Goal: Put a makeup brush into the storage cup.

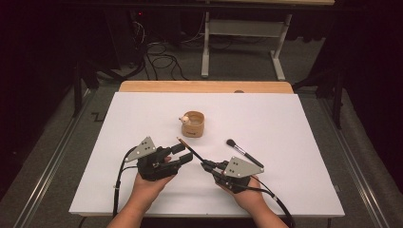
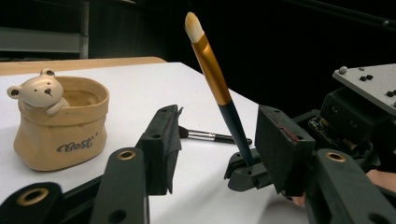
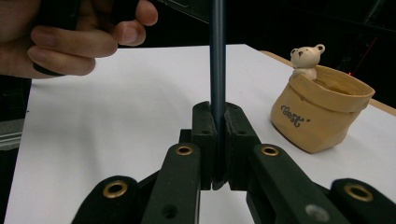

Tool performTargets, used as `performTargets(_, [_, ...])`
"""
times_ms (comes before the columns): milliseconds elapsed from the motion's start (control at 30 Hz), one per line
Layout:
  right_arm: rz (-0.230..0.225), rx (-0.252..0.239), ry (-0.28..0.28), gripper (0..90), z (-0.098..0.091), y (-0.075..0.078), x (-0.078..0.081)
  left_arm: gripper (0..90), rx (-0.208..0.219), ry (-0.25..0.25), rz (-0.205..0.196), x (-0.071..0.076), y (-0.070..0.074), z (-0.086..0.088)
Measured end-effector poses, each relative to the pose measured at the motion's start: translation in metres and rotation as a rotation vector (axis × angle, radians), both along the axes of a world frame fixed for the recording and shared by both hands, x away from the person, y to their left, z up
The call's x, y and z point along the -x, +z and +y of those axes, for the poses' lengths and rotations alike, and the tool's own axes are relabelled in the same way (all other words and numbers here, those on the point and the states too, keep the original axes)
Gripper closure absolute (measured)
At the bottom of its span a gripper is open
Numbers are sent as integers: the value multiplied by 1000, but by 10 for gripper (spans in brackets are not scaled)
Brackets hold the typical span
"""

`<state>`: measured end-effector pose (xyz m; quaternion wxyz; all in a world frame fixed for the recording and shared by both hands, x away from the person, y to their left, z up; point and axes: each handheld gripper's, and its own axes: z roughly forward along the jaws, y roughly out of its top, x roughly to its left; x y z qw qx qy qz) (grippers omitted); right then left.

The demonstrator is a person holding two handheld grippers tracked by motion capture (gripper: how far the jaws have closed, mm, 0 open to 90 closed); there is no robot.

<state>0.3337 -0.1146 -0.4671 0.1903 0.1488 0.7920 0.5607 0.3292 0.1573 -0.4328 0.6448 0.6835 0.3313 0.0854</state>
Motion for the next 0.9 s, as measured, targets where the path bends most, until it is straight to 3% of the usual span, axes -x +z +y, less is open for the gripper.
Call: performTargets(900, [-2,20,8,863,2,-1,2,678,40,-29,4,-3,0,2])
